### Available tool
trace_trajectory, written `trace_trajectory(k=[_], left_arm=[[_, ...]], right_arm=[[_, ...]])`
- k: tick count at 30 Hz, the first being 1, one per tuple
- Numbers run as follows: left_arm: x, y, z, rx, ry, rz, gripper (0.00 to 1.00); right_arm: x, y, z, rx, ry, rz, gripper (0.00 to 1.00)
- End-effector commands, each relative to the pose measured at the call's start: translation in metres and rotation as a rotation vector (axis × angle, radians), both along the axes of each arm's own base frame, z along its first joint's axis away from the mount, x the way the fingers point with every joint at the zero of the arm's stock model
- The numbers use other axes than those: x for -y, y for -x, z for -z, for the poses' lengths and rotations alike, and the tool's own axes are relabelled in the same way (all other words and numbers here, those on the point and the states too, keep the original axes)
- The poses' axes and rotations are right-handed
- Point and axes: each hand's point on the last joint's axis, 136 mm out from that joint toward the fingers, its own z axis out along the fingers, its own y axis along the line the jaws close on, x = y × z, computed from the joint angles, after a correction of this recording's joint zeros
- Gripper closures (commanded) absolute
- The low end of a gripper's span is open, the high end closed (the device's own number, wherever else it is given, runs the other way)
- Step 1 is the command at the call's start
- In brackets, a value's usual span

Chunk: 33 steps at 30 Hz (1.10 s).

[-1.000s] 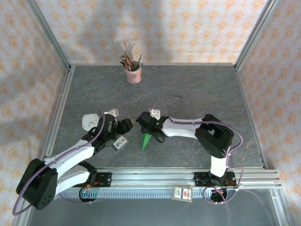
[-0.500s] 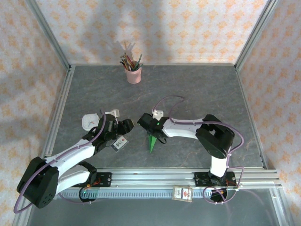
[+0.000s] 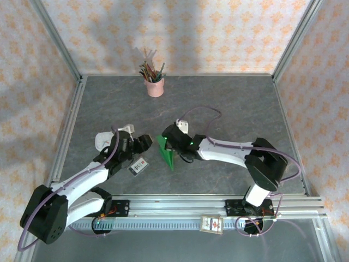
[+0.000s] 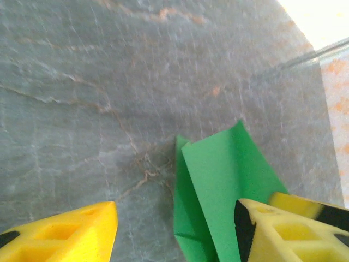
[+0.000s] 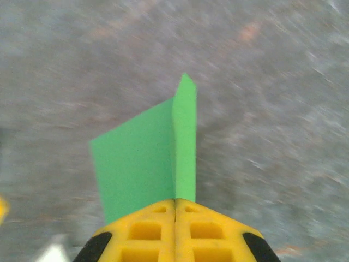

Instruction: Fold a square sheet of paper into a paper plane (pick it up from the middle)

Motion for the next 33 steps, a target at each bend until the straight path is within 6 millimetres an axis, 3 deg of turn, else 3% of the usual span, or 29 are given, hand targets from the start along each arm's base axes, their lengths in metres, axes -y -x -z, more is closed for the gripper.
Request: trace_trajectory(k=[1, 8, 15, 22, 33], left_arm=[[-0.010, -0.006, -0.020, 0.072, 0.051, -0.060, 0.38], [0.004, -0.002, -0.041, 0.091, 0.181, -0.022, 0.37], [0.012, -0.006, -0.048, 0.092, 0.188, 0.015, 0.34], [0.044, -0.009, -0.040, 0.022, 0.136, 0.058, 0.40], [0.095, -0.007, -0.021, -0.039, 0.088, 0.179, 0.43]], right_arm=[[-0.020, -0.011, -0.035, 0.081, -0.180, -0.027, 1.00], [-0.013, -0.028, -0.015, 0.065, -0.268, 0.012, 1.00], [0.012, -0.030, 0.016, 0.040, -0.302, 0.095, 1.00], [0.036, -0.020, 0.042, 0.003, -0.299, 0.162, 1.00], [0.045, -0.009, 0.054, -0.014, -0.334, 0.161, 0.99]])
